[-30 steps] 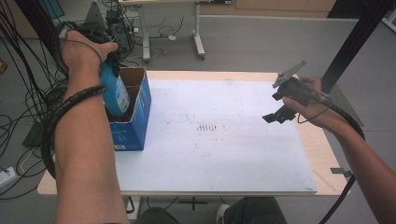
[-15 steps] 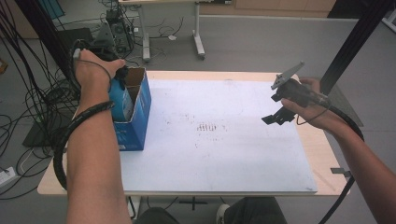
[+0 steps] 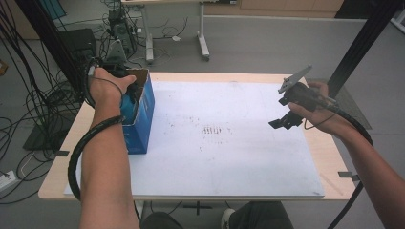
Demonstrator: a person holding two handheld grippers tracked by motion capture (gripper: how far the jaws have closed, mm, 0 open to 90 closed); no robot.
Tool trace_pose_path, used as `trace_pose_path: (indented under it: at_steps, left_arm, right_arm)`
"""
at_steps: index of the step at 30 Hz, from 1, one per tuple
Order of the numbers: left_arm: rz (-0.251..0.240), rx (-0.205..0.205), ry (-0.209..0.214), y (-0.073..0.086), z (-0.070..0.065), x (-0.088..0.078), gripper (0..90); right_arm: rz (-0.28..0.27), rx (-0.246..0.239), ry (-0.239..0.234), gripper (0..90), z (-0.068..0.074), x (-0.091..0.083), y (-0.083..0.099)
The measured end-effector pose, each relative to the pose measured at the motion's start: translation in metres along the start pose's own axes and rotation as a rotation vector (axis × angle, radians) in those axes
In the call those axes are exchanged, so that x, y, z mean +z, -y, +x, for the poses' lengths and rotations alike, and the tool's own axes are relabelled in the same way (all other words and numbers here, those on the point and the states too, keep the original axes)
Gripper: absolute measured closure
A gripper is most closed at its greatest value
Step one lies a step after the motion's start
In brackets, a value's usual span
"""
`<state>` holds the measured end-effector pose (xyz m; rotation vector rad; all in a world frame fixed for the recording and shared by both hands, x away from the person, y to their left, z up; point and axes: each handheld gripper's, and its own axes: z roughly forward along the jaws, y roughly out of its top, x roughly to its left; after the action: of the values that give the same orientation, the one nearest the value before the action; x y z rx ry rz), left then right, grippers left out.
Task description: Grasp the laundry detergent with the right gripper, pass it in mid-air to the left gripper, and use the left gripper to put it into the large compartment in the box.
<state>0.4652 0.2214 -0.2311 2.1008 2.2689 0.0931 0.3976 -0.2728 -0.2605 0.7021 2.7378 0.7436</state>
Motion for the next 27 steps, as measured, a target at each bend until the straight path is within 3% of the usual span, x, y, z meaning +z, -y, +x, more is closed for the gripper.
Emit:
trace_pose_path:
  at_steps: [27]
  left_arm:
    - [0.021,0.035,-0.006,0.001,0.003,0.035,35.9]
  right_arm:
    - [0.025,-0.003,-0.002,4.6,0.000,0.007,0.001]
